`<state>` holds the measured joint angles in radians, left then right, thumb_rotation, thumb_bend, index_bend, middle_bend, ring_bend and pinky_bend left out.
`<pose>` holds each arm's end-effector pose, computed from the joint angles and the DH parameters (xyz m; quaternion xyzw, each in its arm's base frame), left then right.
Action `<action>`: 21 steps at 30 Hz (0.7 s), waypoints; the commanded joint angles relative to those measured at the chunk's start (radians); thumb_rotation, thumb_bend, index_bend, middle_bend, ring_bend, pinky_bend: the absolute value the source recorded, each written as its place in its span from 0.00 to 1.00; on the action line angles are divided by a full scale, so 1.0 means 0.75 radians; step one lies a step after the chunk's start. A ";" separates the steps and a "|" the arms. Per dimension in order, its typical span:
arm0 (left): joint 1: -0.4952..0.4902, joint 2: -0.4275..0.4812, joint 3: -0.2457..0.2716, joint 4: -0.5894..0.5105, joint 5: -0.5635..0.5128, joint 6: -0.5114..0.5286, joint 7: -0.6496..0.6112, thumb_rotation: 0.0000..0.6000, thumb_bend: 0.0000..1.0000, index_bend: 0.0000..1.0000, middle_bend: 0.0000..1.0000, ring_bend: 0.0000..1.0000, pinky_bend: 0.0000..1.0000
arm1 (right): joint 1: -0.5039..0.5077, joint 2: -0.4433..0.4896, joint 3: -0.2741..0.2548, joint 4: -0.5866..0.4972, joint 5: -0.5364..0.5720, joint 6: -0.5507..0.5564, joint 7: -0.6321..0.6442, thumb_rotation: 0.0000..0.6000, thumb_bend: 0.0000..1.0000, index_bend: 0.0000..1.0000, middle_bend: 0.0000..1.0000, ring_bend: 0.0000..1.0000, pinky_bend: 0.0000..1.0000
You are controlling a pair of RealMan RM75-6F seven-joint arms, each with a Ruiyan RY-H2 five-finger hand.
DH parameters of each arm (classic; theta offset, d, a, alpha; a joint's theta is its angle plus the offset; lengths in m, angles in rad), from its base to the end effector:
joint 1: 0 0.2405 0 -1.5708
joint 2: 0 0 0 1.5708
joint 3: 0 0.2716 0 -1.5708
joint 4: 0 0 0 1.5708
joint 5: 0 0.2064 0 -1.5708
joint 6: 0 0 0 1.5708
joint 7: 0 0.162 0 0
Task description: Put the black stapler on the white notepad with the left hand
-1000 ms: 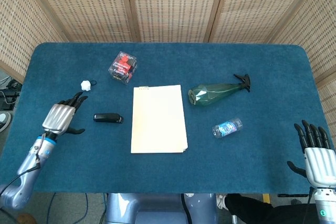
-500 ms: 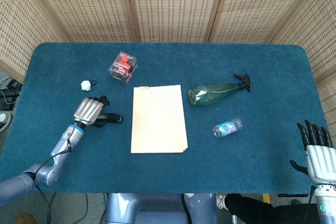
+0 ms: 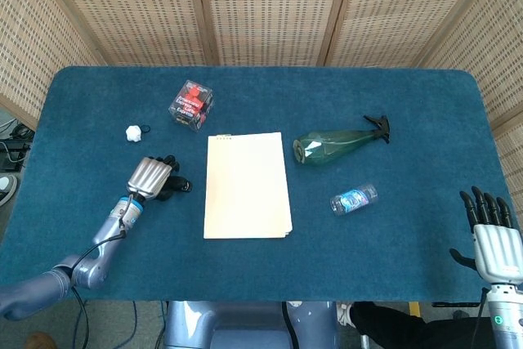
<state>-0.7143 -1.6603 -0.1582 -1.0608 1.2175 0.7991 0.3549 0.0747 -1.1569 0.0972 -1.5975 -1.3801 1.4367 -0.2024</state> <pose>-0.2348 0.4000 -0.0386 -0.7851 -0.3090 -0.2461 0.4770 -0.3420 -0.2052 0.1650 0.5890 -0.3688 0.3107 0.6485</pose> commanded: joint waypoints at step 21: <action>-0.006 -0.053 0.046 0.067 0.038 0.042 -0.067 1.00 0.36 0.41 0.32 0.43 0.52 | 0.003 0.005 -0.007 -0.004 -0.002 -0.003 0.014 1.00 0.00 0.00 0.00 0.00 0.00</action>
<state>-0.7195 -1.7014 -0.1234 -1.0085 1.2447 0.8285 0.3070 0.0768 -1.1532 0.0924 -1.6007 -1.3812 1.4345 -0.1917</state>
